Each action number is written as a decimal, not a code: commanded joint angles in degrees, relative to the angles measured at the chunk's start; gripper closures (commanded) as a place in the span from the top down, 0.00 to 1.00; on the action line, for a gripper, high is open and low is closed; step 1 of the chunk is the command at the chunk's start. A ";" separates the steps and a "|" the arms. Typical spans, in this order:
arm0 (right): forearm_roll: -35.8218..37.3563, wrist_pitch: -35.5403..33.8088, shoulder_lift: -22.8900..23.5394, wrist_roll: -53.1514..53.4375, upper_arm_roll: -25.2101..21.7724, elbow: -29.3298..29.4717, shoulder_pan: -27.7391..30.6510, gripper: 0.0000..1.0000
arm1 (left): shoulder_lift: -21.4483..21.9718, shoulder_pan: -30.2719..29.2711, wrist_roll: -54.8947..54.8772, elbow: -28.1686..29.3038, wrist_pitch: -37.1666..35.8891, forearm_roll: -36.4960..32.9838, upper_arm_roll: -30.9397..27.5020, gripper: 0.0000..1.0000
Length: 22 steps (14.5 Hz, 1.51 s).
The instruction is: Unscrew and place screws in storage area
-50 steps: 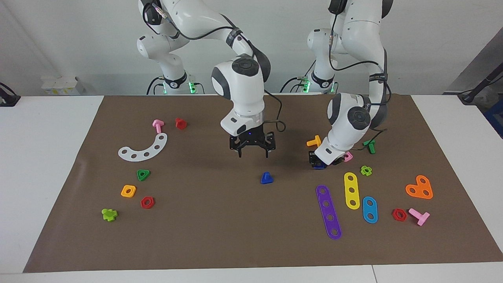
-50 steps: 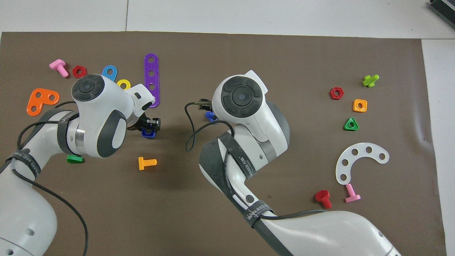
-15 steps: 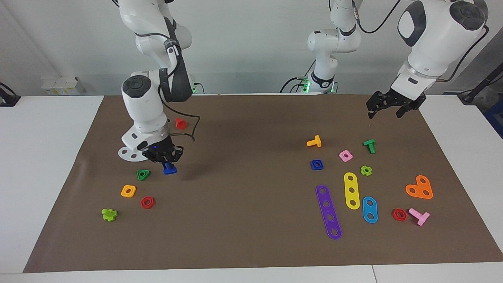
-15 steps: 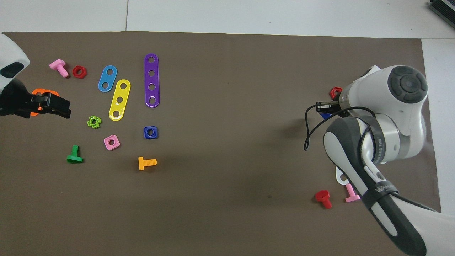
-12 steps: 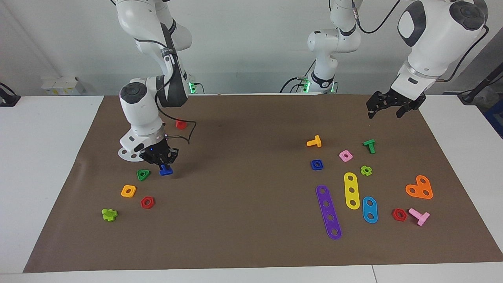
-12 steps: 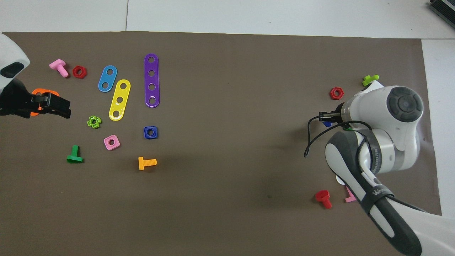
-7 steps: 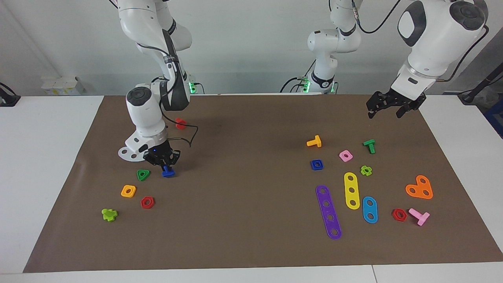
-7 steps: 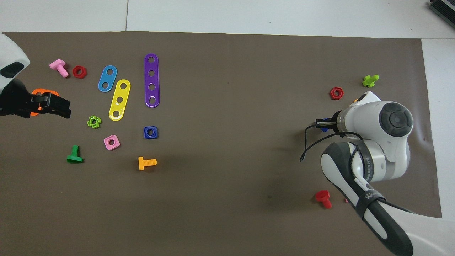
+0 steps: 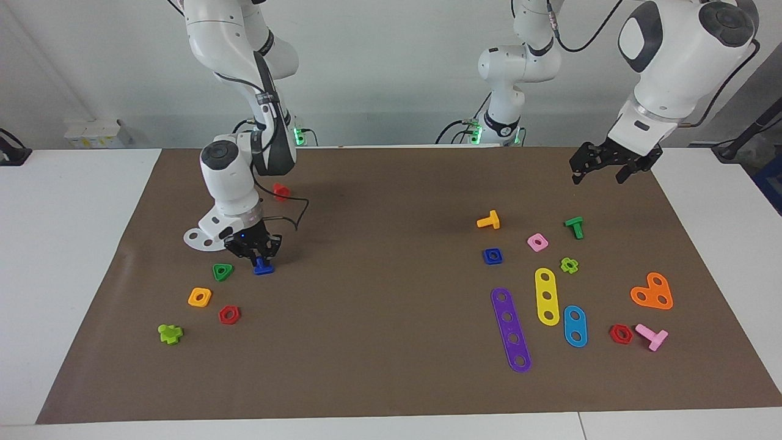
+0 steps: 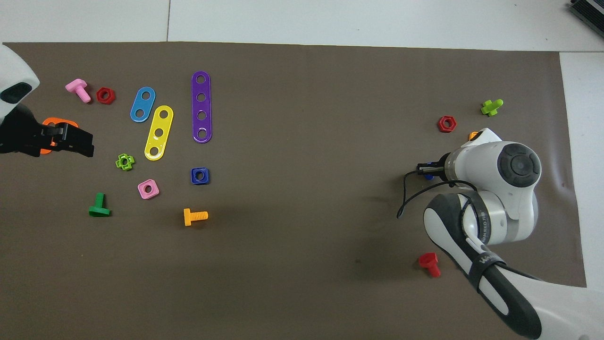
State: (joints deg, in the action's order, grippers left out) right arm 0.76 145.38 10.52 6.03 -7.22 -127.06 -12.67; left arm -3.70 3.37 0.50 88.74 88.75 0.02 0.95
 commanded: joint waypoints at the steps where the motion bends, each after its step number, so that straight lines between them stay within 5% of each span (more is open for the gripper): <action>1: -0.76 -0.09 0.38 0.20 0.72 2.69 0.64 1.00 | -0.34 -0.20 -0.33 -1.03 -0.07 -0.37 0.10 1.00; 3: -0.68 -5.25 -1.11 1.43 0.55 6.10 0.63 1.00 | -0.34 -0.20 -0.33 -0.94 -0.07 -0.37 0.10 1.00; 7: -0.59 -26.77 -2.17 1.61 -0.25 21.83 3.00 1.00 | 0.01 -0.20 -0.33 -0.68 0.54 -0.37 0.10 1.00; 15: -0.50 -43.51 -14.12 -4.18 -0.77 23.35 10.55 1.00 | 0.01 -0.20 -0.24 -0.50 1.07 -0.37 0.10 1.00; 22: 0.82 -57.75 -13.86 -4.71 -0.51 35.74 11.53 1.00 | 0.01 -0.20 -0.24 -0.50 1.33 -0.37 0.19 1.00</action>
State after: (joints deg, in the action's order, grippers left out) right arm 0.91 90.10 -4.42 2.37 -8.01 -94.33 -1.41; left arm -3.70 3.37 0.50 88.74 89.54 0.02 0.95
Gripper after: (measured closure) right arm 0.000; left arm 0.000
